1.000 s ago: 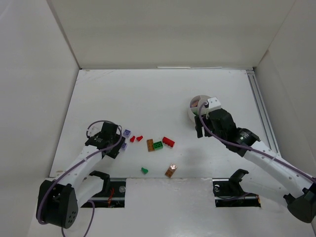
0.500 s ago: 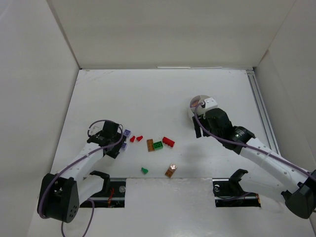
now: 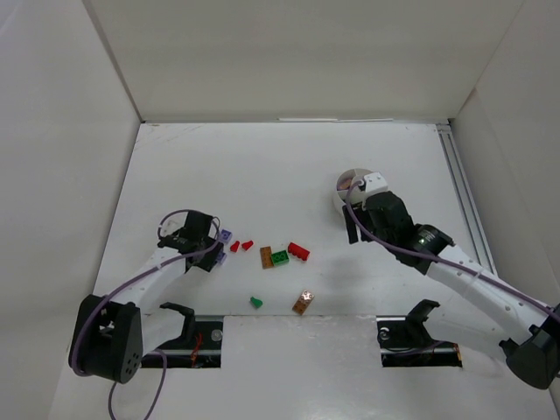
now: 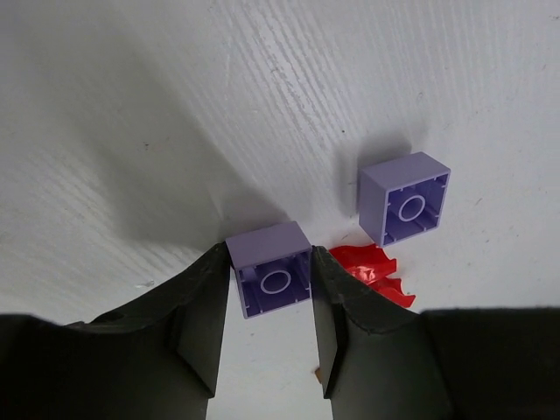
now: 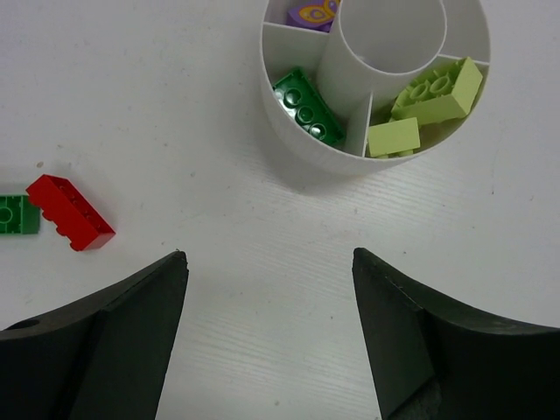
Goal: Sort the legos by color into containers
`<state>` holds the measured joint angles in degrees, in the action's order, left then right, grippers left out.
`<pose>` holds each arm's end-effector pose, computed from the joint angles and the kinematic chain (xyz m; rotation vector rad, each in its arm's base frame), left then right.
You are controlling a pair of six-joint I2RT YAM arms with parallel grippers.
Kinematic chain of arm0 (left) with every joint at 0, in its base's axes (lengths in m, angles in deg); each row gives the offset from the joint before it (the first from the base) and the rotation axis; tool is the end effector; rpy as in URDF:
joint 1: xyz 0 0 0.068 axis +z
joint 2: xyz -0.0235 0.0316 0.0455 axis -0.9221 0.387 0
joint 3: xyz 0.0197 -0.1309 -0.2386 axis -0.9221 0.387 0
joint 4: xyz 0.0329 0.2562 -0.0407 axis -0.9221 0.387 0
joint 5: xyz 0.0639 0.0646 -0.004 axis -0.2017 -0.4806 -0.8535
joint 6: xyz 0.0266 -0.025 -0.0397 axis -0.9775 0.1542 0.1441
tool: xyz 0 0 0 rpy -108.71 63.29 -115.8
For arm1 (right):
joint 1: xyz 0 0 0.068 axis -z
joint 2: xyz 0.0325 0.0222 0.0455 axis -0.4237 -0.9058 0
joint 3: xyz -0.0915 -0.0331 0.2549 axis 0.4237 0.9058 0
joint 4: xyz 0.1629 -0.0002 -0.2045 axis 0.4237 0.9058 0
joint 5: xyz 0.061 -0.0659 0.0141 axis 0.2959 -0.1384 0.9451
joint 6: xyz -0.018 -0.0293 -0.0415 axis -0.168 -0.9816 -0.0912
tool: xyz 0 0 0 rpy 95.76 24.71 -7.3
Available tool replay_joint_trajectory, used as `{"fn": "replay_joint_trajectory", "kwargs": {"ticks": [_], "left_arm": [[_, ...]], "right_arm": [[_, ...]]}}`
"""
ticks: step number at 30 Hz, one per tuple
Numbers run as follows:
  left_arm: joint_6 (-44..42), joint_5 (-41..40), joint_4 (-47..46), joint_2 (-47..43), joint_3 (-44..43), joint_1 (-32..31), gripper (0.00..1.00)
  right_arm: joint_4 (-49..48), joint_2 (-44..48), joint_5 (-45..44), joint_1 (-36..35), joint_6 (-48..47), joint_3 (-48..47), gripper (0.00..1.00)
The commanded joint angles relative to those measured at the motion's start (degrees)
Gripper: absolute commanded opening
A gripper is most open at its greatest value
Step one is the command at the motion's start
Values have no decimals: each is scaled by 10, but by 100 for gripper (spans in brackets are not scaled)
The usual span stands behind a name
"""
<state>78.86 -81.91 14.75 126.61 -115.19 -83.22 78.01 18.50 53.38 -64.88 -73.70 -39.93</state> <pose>0.1845 -0.0478 0.1651 -1.3135 2.2630 -0.4086 0.1686 0.1245 0.2851 -0.3830 2.1637 0.0841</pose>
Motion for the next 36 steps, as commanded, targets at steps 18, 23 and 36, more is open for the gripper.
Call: {"fn": "replay_joint_trajectory", "kwargs": {"ticks": [18, 23, 36], "left_arm": [[-468, 124, -280, 194, -358, -243, 17], [-585, 230, -289, 351, -519, -259, 14], [-607, 298, -206, 580, -785, -259, 14]], "right_arm": [[72, 175, -194, 41, 101, -52, 95], [66, 200, -173, 41, 88, -46, 99], [72, 213, -189, 47, 83, -46, 100]]}}
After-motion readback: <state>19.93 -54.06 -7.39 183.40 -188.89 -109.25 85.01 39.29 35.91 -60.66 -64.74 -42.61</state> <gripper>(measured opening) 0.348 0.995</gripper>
